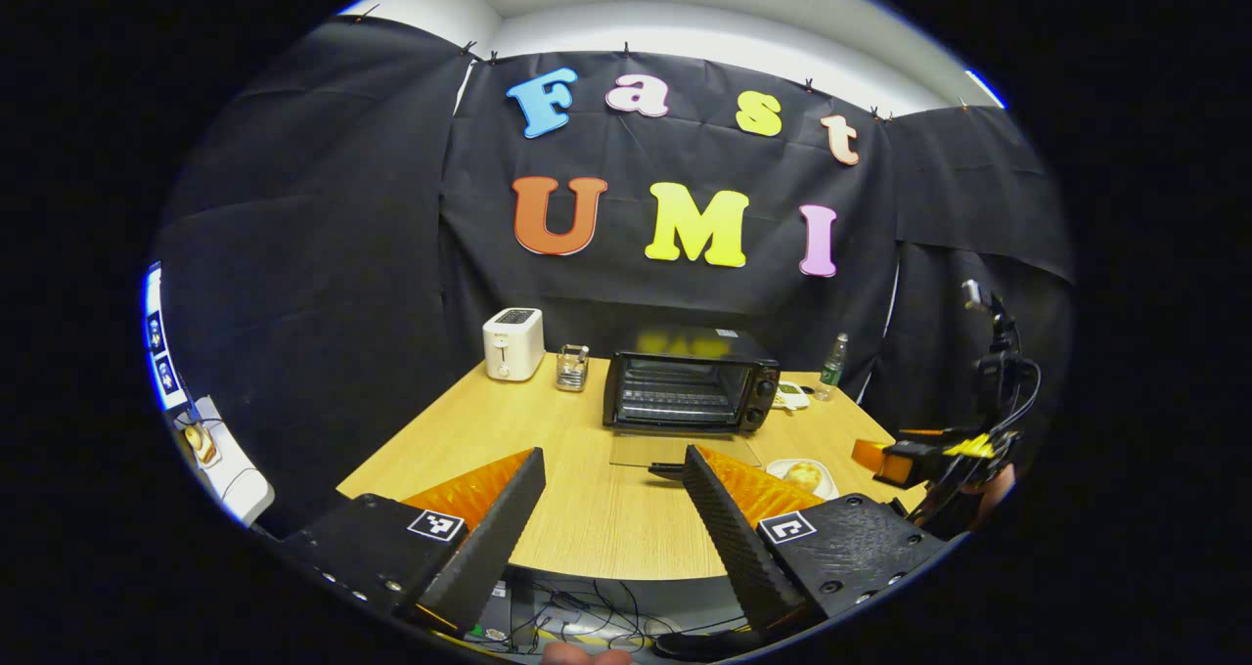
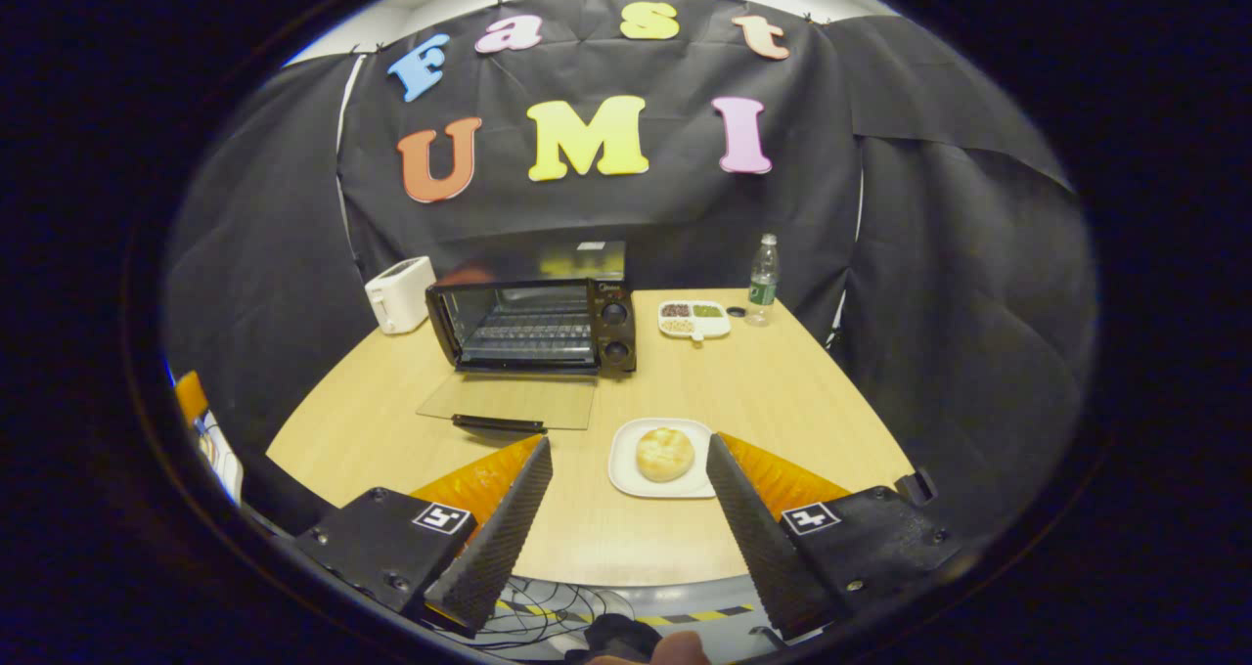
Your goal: Open the electric oven with the left hand, put the food in, and close the electric oven.
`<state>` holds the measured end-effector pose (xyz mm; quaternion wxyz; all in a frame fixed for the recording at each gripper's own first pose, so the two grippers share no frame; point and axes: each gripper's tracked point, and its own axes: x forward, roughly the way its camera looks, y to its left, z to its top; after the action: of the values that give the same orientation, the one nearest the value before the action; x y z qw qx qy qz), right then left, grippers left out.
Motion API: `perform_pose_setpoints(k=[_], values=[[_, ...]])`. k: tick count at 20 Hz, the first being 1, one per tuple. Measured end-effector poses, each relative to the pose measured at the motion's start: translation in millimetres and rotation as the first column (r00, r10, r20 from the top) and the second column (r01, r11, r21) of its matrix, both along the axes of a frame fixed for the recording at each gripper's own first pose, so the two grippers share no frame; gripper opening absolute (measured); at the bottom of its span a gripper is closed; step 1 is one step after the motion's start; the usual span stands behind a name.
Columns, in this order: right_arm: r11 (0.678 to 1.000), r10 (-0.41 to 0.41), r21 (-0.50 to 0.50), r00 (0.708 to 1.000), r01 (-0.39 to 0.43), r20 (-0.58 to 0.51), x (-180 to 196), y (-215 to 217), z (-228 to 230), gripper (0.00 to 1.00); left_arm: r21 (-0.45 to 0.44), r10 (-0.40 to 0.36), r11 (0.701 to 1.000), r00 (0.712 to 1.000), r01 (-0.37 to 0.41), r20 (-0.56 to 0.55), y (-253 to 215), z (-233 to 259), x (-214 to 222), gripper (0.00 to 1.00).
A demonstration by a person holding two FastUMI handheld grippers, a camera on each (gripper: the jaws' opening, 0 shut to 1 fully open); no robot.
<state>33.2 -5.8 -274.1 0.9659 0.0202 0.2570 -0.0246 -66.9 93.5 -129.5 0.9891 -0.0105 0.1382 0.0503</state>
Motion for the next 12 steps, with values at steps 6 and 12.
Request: perform_pose_setpoints(k=[6,12], values=[[0.999,-0.044,0.023,0.996,0.046,-0.079,55.8,-16.5,-70.8,1.0,0.019,0.083,0.996,0.996,-0.084,0.04,14.4,34.8,31.9,0.94],[0.989,-0.124,0.048,0.962,0.14,-0.242,83.4,-39.8,-161.6,1.0,0.034,0.127,0.991,0.992,-0.128,0.025,1.3,42.4,81.2,0.94]])
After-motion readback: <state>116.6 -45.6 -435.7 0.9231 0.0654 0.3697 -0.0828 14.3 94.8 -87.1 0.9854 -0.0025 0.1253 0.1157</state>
